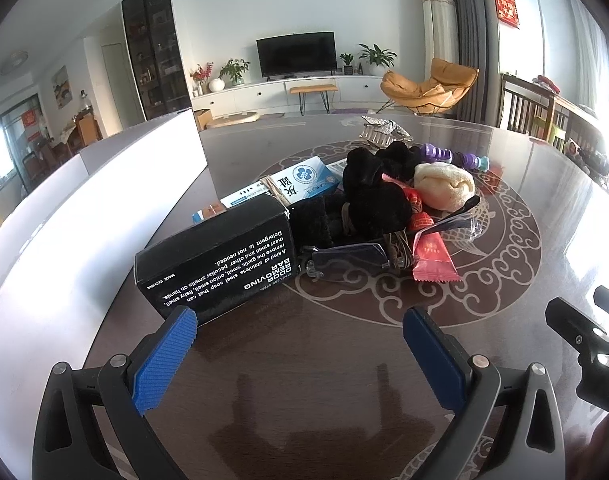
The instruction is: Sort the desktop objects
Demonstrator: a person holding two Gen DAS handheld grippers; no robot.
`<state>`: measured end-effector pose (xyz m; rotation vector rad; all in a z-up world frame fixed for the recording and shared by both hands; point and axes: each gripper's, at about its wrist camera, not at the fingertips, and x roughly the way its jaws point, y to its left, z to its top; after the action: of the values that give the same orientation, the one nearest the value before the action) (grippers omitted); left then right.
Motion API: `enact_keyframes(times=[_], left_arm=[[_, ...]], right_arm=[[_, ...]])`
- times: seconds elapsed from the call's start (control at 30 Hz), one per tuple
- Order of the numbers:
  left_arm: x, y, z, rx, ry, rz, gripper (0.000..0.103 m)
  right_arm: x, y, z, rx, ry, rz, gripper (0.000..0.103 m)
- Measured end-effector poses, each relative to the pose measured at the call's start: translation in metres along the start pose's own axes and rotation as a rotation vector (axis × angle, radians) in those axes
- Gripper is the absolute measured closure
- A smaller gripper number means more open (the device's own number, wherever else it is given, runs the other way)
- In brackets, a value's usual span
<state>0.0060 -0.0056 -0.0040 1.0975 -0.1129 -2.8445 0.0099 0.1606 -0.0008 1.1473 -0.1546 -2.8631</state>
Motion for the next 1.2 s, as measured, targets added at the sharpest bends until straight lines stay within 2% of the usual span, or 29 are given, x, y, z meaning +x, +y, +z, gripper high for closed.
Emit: enact_keyframes(times=[0.63,0.73,0.83,0.97,1.1,1.2], left_arm=[[0.006,-0.006,0.001,0.041,0.044,0.039,0.000],[0.012,-0.004,0.002,0.037,0.083,0.027,0.000],[0.029,-0.006,0.005,0.044,0.169,0.040,0.000],[0.038,0.003,0.006,-0.008,0.216,-0.001,0.000],[0.050,0.016,0.010,-0.085,0.237,-0.066,0.000],[0.067,0.016,0.025,-0.068,0.234,-0.080,0.000]], right_arm=[[0.009,0.006,0.002,-0.036,0.041,-0.016,0.000],[0.014,0.010,0.002,-0.058,0.065,-0.037,0.000],[0.020,0.015,0.002,-0.084,0.102,-0.059,0.000],[0.032,0.020,0.001,-0.110,0.164,-0.075,0.000],[0.035,0.019,0.002,-0.108,0.172,-0.067,0.000],[0.046,0.021,0.011,-0.134,0.187,-0.049,0.000]])
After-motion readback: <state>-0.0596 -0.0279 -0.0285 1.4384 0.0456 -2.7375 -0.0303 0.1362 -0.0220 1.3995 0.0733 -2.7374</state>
